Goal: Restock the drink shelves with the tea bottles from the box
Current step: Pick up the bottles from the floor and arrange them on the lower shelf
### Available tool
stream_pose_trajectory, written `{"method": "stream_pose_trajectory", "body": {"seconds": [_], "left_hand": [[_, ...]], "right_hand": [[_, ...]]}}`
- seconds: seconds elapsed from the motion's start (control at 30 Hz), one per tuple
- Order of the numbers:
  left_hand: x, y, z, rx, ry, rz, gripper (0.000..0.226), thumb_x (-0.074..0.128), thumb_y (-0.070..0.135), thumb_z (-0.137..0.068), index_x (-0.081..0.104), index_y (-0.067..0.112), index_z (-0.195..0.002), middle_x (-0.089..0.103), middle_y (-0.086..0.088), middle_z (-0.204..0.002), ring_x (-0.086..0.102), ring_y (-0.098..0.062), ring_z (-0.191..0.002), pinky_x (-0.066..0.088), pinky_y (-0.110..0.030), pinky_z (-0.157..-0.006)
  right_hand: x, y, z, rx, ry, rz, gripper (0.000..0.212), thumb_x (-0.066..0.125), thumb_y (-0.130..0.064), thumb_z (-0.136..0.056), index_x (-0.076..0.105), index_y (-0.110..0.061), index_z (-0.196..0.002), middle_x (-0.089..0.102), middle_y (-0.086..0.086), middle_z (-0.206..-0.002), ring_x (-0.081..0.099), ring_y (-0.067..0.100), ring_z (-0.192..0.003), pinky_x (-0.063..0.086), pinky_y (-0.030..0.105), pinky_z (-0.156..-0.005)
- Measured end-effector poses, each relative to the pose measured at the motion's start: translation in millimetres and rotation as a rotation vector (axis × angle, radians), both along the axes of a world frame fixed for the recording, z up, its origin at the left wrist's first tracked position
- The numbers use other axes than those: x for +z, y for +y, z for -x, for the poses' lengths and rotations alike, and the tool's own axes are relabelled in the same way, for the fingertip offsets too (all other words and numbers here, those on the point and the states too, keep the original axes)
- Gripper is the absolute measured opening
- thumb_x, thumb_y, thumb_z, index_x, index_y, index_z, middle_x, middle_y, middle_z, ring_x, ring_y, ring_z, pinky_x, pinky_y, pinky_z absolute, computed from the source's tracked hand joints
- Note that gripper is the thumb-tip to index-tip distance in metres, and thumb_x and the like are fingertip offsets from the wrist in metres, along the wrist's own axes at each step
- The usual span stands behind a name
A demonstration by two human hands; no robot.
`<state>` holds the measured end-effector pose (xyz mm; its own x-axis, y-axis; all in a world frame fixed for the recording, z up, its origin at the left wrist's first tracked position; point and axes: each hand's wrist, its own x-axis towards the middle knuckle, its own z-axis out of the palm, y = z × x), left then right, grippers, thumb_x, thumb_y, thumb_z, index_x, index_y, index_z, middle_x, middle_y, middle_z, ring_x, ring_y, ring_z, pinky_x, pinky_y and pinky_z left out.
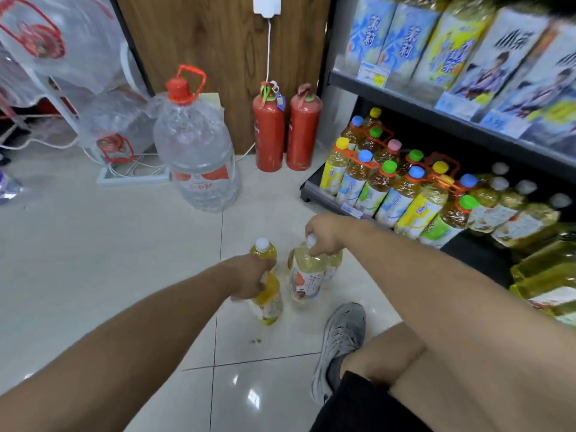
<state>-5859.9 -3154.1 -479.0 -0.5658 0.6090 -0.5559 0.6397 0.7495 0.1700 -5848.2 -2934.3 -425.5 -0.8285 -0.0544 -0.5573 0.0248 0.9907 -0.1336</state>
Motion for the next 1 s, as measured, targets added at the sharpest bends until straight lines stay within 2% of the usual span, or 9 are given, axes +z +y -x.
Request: {"method": "stream_pose_trajectory", "body": {"seconds": [0.07,0.17,0.3,0.43,0.57,0.67,0.77,0.9,1.0], "left_hand": [[33.6,16.9,3.0,-0.068,0.062,-0.027,0.044,0.056,0.033,-0.093,0.040,0.022,-0.132,0.058,-0.012,-0.120,0.057,-0.030,-0.103,0.051,-0.040,-0.084],[89.8,53.1,-1.4,-0.176,0.161,-0.066,0.032,0.057,0.032,-0.092,0.042,0.021,-0.118,0.056,-0.010,-0.108,0.056,-0.029,-0.095,0.051,-0.041,-0.080],[157.2,112.0,-13.6,-0.283,0.279,-0.166,0.039,0.057,0.023,-0.095,0.047,0.021,-0.133,0.051,-0.007,-0.114,0.055,-0.031,-0.112,0.043,-0.032,-0.084],[197.5,179.6,-24.3,-0.347,0.352,-0.236,0.038,0.058,0.020,-0.094,0.048,0.019,-0.130,0.054,-0.013,-0.116,0.055,-0.035,-0.110,0.048,-0.041,-0.089],[209.0,264.2,-43.6,-0.420,0.370,-0.244,0.038,0.056,0.020,-0.096,0.046,0.025,-0.132,0.048,-0.010,-0.108,0.056,-0.036,-0.108,0.047,-0.038,-0.083],[196.2,325.2,-65.8,-0.490,0.385,-0.274,0.044,0.055,0.021,-0.098,0.041,0.023,-0.140,0.047,-0.015,-0.121,0.055,-0.038,-0.111,0.047,-0.039,-0.087],[163.6,374.1,-84.5,-0.522,0.373,-0.259,0.040,0.057,0.020,-0.095,0.045,0.018,-0.133,0.050,-0.015,-0.121,0.057,-0.037,-0.108,0.049,-0.040,-0.083],[114.0,434.9,-103.9,-0.563,0.345,-0.216,0.036,0.059,0.023,-0.090,0.049,0.016,-0.123,0.060,-0.014,-0.109,0.061,-0.035,-0.097,0.054,-0.043,-0.079],[89.0,476.9,-117.9,-0.553,0.282,-0.242,0.039,0.056,0.027,-0.094,0.047,0.015,-0.131,0.059,-0.015,-0.113,0.061,-0.035,-0.100,0.054,-0.039,-0.076]], "right_hand": [[43.6,19.9,-13.4,-0.019,0.044,-0.045,0.033,0.070,-0.034,-0.082,0.065,-0.014,-0.108,0.072,0.008,-0.088,0.064,0.018,-0.072,0.047,0.026,-0.054],[109.2,55.0,-43.4,-0.115,0.198,-0.074,0.032,0.070,-0.035,-0.080,0.067,-0.015,-0.104,0.070,0.004,-0.088,0.061,0.021,-0.078,0.047,0.029,-0.062],[180.4,101.2,-89.2,-0.236,0.306,-0.110,0.028,0.068,-0.034,-0.084,0.066,-0.013,-0.102,0.072,0.006,-0.078,0.061,0.017,-0.062,0.052,0.027,-0.063],[213.1,151.7,-136.1,-0.384,0.410,-0.091,0.018,0.069,-0.030,-0.086,0.056,-0.021,-0.096,0.071,0.006,-0.073,0.062,0.013,-0.053,0.048,0.027,-0.054],[202.3,210.0,-184.9,-0.553,0.396,-0.087,0.030,0.065,-0.026,-0.087,0.042,-0.026,-0.068,0.071,0.008,-0.074,0.068,0.023,-0.067,0.044,0.027,-0.050],[170.3,250.6,-225.4,-0.649,0.359,-0.100,0.014,0.063,-0.027,-0.090,0.059,-0.013,-0.087,0.073,0.011,-0.091,0.066,0.024,-0.084,0.044,0.028,-0.060],[117.4,285.2,-261.2,-0.773,0.330,-0.089,0.038,0.060,-0.025,-0.092,0.055,-0.009,-0.126,0.062,0.015,-0.117,0.060,0.030,-0.103,0.048,0.033,-0.074],[51.3,325.0,-295.5,-0.888,0.308,-0.109,0.031,0.057,-0.021,-0.092,0.059,-0.012,-0.121,0.062,0.013,-0.116,0.060,0.030,-0.099,0.049,0.033,-0.074],[22.6,352.8,-309.0,-0.963,0.331,-0.067,0.036,0.058,-0.019,-0.090,0.057,-0.016,-0.126,0.060,0.013,-0.116,0.059,0.029,-0.098,0.045,0.030,-0.071]]}}
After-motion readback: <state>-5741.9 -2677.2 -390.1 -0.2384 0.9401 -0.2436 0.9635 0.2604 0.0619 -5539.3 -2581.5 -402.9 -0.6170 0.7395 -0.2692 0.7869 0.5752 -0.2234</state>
